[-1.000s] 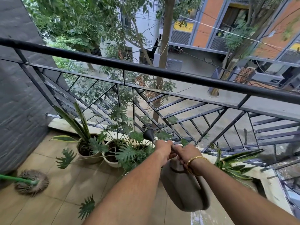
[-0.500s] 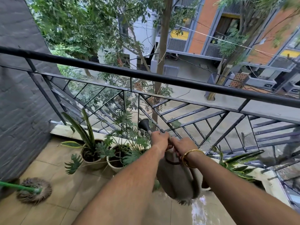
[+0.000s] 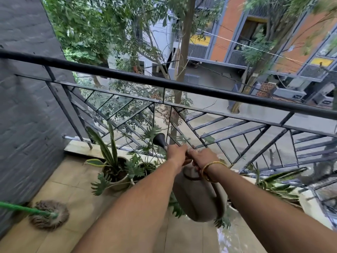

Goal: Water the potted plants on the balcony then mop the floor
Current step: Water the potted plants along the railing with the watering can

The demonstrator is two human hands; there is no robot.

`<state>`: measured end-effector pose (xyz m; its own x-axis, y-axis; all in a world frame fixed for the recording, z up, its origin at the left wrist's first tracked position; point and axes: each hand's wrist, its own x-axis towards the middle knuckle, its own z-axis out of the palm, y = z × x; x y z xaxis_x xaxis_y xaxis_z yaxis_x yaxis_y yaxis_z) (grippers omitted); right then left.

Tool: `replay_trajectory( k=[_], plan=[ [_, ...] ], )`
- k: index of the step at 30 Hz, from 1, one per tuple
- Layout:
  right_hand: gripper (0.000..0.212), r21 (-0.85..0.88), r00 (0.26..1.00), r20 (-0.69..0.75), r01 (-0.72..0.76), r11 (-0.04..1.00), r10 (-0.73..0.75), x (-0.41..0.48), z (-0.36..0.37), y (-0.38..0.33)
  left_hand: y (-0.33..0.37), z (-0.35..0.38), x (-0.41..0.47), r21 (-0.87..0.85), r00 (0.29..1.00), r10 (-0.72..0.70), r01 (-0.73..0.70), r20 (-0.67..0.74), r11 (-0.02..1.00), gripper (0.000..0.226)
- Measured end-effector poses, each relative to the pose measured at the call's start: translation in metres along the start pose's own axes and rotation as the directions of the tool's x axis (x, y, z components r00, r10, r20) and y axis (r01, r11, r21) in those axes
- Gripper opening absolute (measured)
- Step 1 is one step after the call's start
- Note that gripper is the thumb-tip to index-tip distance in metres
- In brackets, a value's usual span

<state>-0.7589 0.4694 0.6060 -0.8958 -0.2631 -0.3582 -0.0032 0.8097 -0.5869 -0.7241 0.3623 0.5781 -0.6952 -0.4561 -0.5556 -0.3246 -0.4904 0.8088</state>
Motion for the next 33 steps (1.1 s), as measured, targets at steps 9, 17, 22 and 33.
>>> replay_trajectory(
  k=[9, 17, 22, 33],
  plan=[
    [0.062, -0.193, 0.999, 0.028, 0.022, 0.981, -0.017, 0.015, 0.056, -0.024, -0.006, -0.06, 0.023, -0.059, 0.991, -0.118, 0.122, 0.068, 0.991, 0.024],
    [0.063, -0.221, 0.998, 0.042, -0.028, 0.975, 0.038, 0.032, 0.094, -0.045, 0.0, -0.099, 0.051, -0.053, 0.981, -0.149, 0.157, 0.123, 0.986, 0.021],
    [0.065, -0.271, 0.997, 0.065, -0.014, 0.963, 0.033, 0.037, 0.102, -0.059, 0.009, -0.112, 0.062, -0.047, 0.977, -0.159, 0.167, 0.14, 0.985, 0.018],
    [0.065, -0.184, 0.996, 0.077, -0.025, 0.983, 0.04, 0.046, 0.112, -0.087, 0.029, -0.129, 0.08, -0.033, 0.987, -0.13, 0.133, 0.09, 0.991, 0.019]
  ],
)
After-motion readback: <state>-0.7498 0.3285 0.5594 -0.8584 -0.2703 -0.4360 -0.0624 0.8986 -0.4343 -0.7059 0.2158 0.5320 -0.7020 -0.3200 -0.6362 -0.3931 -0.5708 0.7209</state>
